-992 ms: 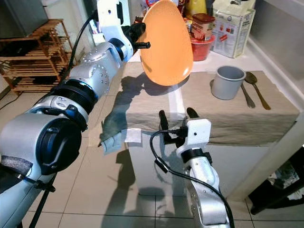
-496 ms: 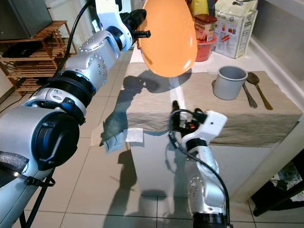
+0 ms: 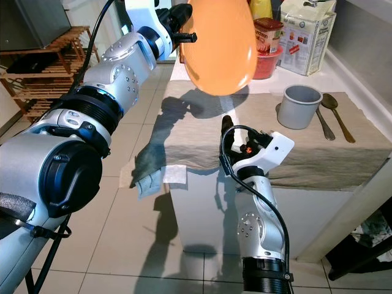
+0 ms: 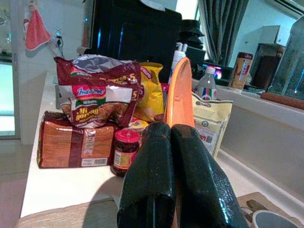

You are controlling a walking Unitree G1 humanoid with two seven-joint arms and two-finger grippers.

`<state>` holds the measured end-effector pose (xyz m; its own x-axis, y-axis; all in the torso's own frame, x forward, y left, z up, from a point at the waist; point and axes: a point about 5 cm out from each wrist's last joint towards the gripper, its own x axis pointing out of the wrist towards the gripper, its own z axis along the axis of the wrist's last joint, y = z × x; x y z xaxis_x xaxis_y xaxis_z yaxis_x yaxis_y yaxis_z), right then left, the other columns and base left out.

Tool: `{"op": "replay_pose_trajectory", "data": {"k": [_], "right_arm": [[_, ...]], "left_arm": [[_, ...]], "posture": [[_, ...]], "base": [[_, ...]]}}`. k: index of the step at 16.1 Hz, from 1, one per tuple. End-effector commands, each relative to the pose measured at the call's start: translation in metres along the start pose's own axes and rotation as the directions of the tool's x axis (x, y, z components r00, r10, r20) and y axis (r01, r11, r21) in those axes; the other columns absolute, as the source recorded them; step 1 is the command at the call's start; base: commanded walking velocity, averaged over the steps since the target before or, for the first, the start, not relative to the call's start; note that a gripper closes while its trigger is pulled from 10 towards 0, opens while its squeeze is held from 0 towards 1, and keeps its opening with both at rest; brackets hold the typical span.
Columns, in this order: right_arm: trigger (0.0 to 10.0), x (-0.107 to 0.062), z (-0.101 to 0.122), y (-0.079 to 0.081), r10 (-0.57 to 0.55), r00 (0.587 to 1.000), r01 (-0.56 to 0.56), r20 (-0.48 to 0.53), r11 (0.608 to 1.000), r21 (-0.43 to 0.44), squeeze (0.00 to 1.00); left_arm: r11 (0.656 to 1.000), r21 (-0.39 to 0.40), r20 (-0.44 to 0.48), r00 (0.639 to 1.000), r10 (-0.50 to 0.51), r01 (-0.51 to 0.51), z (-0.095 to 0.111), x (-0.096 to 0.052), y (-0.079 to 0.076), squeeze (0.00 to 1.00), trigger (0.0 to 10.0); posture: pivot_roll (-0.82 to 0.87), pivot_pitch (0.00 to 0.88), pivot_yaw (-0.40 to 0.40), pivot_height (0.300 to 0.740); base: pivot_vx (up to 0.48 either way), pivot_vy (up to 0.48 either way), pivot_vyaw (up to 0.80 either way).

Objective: Setting the table

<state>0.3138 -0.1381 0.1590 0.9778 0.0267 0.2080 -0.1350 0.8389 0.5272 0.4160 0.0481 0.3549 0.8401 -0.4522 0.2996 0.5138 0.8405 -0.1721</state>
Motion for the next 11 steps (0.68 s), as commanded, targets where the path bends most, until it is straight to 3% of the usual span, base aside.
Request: {"op": "replay_pose_trajectory", "data": {"k": [1,11], "right_arm": [[10.0,-0.0004,-0.0014,-0.0004,-0.001,1.0,0.001,-0.002,1.0,0.012,0.0],[10.0,-0.0004,-0.0014,-0.0004,-0.001,1.0,0.001,-0.002,1.0,0.012,0.0]], "left_arm": [[1.0,0.014,0.088,0.996,-0.026,0.025,0.0264,0.0031,-0.0062,0.0,0.0],[1.0,0.014,0.088,0.996,-0.026,0.025,0.0264,0.0031,-0.0062,0.0,0.0]], "posture": [[-0.09,0.0,0.106,0.74],[-0.09,0.0,0.106,0.74]], "base": [[0.0,0.0,0.0],[0.0,0.0,0.0]]}}
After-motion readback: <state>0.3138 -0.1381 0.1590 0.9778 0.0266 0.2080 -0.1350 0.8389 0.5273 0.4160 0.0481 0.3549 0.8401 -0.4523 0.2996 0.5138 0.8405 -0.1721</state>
